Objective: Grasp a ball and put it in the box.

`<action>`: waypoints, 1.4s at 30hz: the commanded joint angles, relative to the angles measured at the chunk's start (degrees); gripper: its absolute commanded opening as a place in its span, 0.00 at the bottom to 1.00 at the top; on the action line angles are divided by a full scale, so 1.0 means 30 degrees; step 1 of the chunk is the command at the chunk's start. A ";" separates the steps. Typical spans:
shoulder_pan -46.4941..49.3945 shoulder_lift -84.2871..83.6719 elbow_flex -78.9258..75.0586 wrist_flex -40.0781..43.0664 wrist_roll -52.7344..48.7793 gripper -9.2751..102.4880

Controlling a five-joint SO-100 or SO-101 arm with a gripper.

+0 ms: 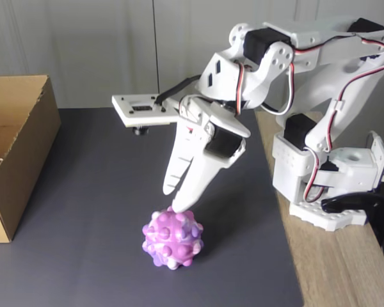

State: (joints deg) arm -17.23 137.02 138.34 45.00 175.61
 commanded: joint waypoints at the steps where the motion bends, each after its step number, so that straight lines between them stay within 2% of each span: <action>1: 0.0469 -0.0029 0.0117 -0.0322 0.0322 0.36; 6: 0.0791 -0.0117 0.0703 -0.0703 0.0762 0.40; 14: 0.1582 -0.2461 0.0937 -0.2754 0.1025 0.47; 24: 0.1465 -0.4687 0.2168 -0.5420 0.1406 0.49; 31: 0.1084 -0.5156 0.4043 -0.6885 0.2461 0.46; 37: 0.1025 -0.4775 0.4980 -0.6914 0.3105 0.36; 42: 0.0967 -0.4160 0.5391 -0.6797 0.3428 0.24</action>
State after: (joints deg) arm -13.89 124.10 154.25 24.35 185.36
